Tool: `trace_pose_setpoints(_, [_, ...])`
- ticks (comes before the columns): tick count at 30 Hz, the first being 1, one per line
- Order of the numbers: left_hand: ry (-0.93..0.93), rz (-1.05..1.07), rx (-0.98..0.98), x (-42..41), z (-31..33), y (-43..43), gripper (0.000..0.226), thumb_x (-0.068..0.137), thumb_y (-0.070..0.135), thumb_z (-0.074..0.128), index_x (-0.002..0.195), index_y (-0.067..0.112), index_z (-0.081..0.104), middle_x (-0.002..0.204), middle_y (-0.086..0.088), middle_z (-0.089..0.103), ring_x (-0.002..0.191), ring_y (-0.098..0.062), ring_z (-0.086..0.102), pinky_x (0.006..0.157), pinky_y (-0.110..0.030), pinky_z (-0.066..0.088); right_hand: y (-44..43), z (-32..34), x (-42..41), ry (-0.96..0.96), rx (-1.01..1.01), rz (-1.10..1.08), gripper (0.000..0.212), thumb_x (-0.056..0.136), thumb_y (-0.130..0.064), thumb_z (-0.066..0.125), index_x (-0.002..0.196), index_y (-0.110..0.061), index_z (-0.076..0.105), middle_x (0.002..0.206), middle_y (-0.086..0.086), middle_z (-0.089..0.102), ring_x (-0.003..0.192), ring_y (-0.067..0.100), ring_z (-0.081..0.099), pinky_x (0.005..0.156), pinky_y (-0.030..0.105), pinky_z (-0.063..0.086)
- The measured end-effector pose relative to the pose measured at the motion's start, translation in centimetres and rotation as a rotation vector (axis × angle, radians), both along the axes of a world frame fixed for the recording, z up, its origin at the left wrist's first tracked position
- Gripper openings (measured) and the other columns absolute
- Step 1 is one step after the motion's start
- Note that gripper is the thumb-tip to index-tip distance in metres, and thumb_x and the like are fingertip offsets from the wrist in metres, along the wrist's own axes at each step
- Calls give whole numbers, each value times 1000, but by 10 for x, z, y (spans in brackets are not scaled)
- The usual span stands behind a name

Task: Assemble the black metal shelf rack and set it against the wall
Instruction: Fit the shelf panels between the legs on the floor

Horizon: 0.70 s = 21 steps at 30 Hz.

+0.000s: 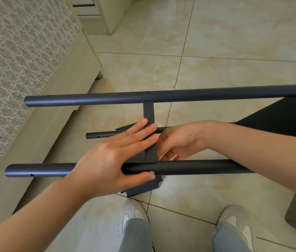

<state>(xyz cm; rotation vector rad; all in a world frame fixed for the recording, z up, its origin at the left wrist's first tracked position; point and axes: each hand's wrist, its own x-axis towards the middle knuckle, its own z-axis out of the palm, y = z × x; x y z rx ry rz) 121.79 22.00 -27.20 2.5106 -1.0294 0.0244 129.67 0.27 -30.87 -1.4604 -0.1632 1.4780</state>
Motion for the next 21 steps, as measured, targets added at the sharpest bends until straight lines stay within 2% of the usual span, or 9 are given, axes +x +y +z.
trace_pose_setpoints(2, [1,-1,2,0,0,0,71,88,54,65,147,20,46,158,6,39,151,-12,27,115,-40,39,2,-2,0,-6,-15,3,34,94,-13,64,126,-2,63,128,17,64,101,22,64,100,42,50])
trace_pose_setpoints(14, [-19,-4,11,0,0,0,70,88,55,64,147,20,47,157,5,40,150,-12,28,115,-36,39,4,-1,-1,22,11,16,36,95,-14,62,130,-7,61,131,14,63,102,23,65,101,43,50])
trace_pose_setpoints(16, [-21,-6,9,0,0,0,70,88,54,64,146,19,48,157,5,40,150,-12,28,115,-37,39,7,-1,-2,1,-14,23,35,95,-14,62,129,-7,62,127,13,65,98,21,66,99,42,50])
trace_pose_setpoints(21, [-25,-6,4,0,-1,0,70,88,53,66,146,18,49,157,5,41,150,-13,29,113,-42,42,4,2,-5,-44,-75,10,33,93,-17,63,122,-2,65,101,8,69,86,19,65,95,40,51])
